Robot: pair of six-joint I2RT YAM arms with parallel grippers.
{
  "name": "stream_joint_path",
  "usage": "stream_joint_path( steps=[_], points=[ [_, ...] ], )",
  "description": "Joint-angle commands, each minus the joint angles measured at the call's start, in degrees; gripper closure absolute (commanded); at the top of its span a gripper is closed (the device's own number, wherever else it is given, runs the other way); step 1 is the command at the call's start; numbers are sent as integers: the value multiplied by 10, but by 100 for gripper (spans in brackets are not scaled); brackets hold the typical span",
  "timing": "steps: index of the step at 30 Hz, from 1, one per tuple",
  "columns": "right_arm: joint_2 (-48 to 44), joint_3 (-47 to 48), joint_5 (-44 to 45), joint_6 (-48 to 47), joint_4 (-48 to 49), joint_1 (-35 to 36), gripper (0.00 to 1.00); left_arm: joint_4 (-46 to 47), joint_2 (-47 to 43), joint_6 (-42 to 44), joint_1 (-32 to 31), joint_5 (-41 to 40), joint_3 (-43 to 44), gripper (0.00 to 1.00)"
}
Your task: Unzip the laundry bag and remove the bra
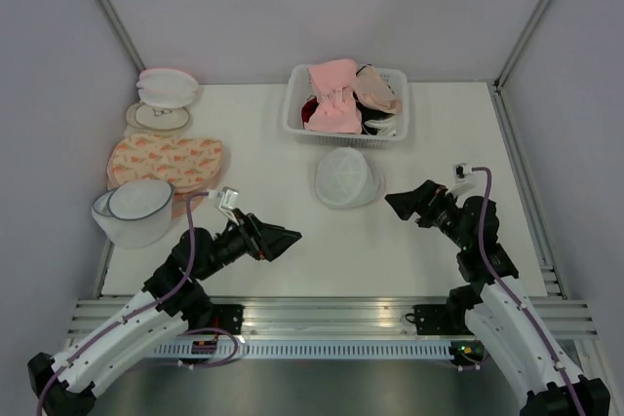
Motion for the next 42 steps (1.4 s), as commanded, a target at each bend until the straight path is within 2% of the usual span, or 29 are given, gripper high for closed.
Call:
stream_joint_path(
  steps=[1,5,7,11,17,21,24,27,30,31,33,34,36,37,38,42],
  points=[
    [14,28,24,-6,-20,0,2,44,4,-5,-2,16,5,0],
    [79,31,30,-14,34,0,2,36,0,-6,-2,23,6,0],
    [142,34,26,-23,82,0,2,32,-8,-10,-1,24,4,0],
    [252,76,18,-37,106,0,2,29,-27,-20,-2,28,-6,0],
    [372,113,84,-18,123,0,2,0,-62,-26,-2,20,-15,0],
    [485,102,83,28,215,-1,2,-6,-80,-29,-2,8,-21,0],
    [553,94,67,59,288,0,7,-35,-90,-26,-2,6,-15,0],
    [603,88,50,80,355,0,14,-56,-100,-20,-2,-1,-8,0],
    [655,99,23,94,394,0,32,-65,-113,-17,-2,-13,-7,0],
    [667,104,17,96,398,0,42,-70,-115,-17,-2,-15,-7,0],
    [701,120,9,96,399,0,54,-73,-117,-17,-2,-19,-7,0],
    [711,125,7,92,397,1,64,-75,-117,-16,-2,-19,-7,0],
    [731,138,12,83,385,3,72,-78,-118,-15,-1,-20,-5,0],
    [734,140,15,77,385,4,96,-80,-117,-15,-2,-19,-4,0],
    [735,139,18,75,387,5,100,-81,-117,-14,-2,-19,-3,0],
    [690,113,41,61,386,4,100,-83,-119,-15,-2,-19,-4,0]
  ],
)
